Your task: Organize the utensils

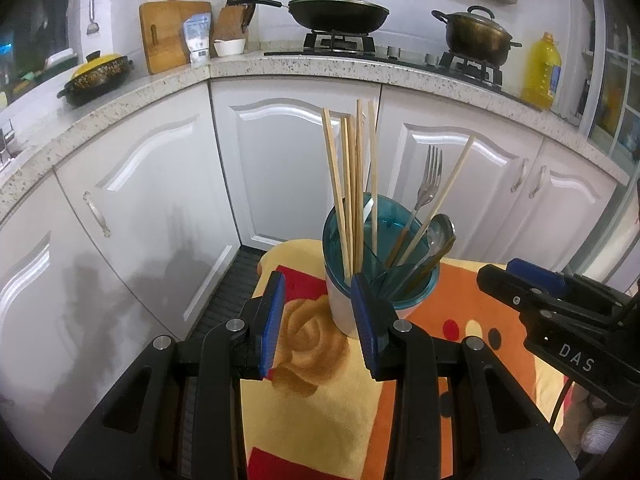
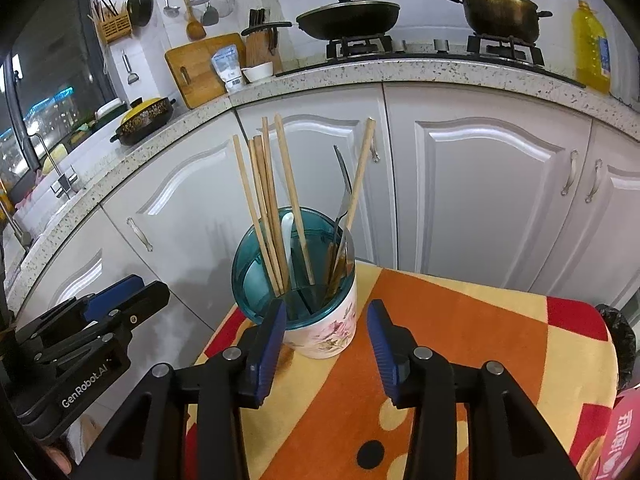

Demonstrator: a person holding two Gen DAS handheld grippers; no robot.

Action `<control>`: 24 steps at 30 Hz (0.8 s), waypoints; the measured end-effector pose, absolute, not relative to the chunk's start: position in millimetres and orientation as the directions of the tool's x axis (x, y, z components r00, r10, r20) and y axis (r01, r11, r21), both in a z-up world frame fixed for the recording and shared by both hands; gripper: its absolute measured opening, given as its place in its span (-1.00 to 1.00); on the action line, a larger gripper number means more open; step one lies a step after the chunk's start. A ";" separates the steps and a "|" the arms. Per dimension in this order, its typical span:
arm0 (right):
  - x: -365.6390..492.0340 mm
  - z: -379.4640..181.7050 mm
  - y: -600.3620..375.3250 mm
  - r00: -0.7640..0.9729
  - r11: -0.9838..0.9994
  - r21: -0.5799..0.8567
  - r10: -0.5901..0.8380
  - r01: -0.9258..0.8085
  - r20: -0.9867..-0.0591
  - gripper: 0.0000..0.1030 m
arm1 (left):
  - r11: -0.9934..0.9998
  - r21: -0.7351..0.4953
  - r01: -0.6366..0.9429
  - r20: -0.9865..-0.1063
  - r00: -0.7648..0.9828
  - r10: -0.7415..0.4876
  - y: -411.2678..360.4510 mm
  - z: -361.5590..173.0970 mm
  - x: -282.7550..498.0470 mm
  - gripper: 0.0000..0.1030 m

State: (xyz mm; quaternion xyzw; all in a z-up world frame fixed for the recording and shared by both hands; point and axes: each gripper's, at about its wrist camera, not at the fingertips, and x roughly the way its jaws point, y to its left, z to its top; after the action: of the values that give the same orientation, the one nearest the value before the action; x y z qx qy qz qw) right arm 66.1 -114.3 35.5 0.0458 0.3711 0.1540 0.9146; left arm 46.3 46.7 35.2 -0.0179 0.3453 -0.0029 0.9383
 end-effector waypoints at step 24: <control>58.9 47.1 -113.4 0.693 0.953 0.184 0.301 -0.240 -0.655 -0.18 | 1.000 -0.014 -0.018 -0.621 0.784 0.006 41.1 46.9 33.8 -0.36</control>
State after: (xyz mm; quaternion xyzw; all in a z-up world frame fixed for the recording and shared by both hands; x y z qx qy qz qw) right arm 58.9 -113.4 47.1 0.0418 0.3633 0.1471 0.9190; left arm 33.8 41.1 46.9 -0.0094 0.3289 0.0063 0.9443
